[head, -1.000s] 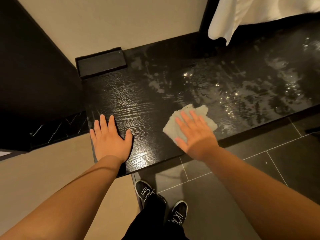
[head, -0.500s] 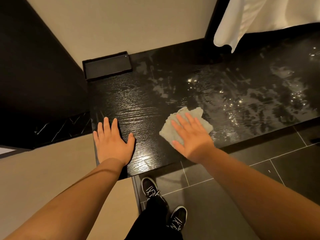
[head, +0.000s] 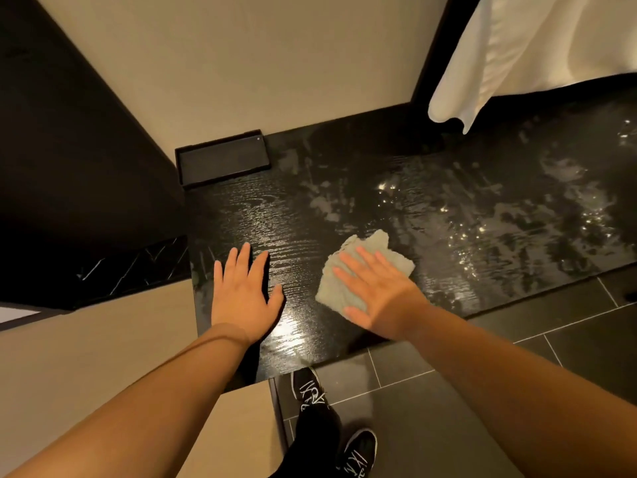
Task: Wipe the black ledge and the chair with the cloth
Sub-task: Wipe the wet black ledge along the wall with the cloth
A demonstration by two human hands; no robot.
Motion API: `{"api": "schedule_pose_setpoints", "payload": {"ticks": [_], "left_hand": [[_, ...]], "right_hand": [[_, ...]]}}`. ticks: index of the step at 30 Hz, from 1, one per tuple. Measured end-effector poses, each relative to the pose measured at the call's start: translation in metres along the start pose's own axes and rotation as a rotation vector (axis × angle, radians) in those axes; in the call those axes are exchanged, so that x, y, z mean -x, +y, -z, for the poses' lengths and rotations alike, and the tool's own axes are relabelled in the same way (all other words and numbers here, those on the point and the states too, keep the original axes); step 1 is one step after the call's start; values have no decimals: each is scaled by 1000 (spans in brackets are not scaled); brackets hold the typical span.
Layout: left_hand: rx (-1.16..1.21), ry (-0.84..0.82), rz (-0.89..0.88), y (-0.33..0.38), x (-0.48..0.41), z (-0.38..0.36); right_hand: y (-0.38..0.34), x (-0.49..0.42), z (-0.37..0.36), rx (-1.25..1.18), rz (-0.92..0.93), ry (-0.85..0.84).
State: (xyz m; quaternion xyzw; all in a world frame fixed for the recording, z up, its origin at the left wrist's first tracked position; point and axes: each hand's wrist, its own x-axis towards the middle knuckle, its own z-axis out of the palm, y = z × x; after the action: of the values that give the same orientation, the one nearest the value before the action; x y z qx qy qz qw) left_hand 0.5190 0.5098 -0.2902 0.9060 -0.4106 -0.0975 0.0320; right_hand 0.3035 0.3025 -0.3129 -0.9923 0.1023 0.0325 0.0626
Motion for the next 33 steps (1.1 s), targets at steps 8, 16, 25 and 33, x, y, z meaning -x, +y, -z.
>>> {"api": "schedule_pose_setpoints", "payload": {"ticks": [8, 16, 25, 33], "left_hand": [[24, 30, 42, -1, -67, 3], [62, 27, 49, -4, -69, 1], [11, -1, 59, -4, -69, -1], [38, 54, 36, -6, -69, -3]], "right_hand": [[7, -55, 13, -19, -619, -39], [20, -56, 16, -20, -95, -79], [-12, -85, 21, -112, -479, -148], [27, -89, 18, -21, -191, -144]]}}
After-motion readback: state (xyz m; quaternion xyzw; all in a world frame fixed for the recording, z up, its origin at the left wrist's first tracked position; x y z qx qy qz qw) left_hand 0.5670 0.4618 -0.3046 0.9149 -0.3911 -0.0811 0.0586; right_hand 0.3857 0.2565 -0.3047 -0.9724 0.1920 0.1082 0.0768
